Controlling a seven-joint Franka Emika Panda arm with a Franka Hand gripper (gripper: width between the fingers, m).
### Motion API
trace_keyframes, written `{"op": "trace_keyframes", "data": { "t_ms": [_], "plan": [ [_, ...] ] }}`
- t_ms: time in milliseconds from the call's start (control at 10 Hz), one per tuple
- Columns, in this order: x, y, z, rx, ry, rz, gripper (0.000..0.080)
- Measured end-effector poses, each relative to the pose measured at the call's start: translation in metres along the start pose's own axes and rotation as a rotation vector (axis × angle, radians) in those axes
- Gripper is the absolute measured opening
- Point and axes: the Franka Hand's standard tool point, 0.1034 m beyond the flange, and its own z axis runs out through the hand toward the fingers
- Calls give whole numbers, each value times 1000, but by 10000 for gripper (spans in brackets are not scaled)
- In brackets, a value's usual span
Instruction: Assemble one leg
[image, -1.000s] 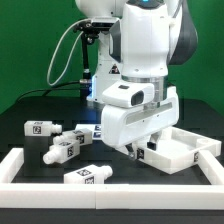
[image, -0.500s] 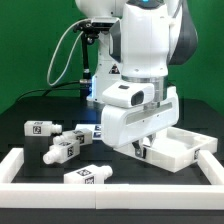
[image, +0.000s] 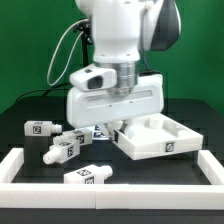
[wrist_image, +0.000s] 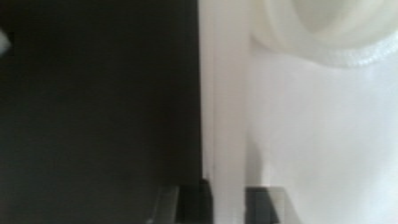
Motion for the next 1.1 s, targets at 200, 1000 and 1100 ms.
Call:
{"op": "trace_keyframes", "data": {
  "t_ms": [200, 1000, 1100],
  "plan": [
    [6, 16, -3, -4, 11, 18, 51],
    [19, 8, -1, -2, -9, 300, 51],
    [24, 7, 1, -2, -10, 342, 51]
  ]
}}
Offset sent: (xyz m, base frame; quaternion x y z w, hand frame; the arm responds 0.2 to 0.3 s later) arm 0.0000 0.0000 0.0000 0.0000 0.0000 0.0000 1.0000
